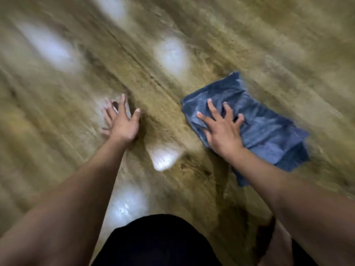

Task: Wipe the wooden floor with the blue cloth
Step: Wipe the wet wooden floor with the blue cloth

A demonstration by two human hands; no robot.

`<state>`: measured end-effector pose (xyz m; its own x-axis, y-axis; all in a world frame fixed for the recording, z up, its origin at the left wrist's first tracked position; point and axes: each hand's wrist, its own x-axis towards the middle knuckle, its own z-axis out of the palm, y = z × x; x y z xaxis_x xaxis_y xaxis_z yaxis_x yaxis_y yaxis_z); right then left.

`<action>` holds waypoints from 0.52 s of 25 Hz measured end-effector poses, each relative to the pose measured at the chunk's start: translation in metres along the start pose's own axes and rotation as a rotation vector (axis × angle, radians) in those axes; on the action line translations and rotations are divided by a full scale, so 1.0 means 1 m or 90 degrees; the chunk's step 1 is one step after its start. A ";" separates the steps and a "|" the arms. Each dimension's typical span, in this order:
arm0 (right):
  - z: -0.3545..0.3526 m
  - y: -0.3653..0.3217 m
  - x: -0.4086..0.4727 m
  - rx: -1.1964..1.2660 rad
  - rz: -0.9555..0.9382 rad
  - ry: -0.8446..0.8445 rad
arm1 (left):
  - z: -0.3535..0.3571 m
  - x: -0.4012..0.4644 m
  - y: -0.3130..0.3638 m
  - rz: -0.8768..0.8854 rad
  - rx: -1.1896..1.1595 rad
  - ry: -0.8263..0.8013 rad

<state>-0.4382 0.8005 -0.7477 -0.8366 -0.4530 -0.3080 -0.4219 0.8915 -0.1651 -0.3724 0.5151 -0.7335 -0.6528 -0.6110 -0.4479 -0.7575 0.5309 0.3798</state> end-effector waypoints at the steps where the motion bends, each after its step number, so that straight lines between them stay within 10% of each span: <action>1: 0.001 -0.009 -0.003 -0.017 -0.027 -0.007 | -0.010 -0.003 -0.029 -0.064 -0.006 0.008; 8: 0.044 -0.145 -0.078 -0.106 -0.474 -0.135 | -0.047 -0.057 -0.169 -0.325 -0.018 0.005; 13: 0.050 -0.166 -0.050 -0.171 -0.631 -0.029 | -0.071 -0.051 -0.199 -0.442 -0.169 0.001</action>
<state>-0.3095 0.6750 -0.7518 -0.0574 -0.9813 -0.1840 -0.9847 0.0860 -0.1517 -0.1887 0.3985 -0.7288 -0.0226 -0.7548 -0.6555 -0.9716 -0.1379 0.1923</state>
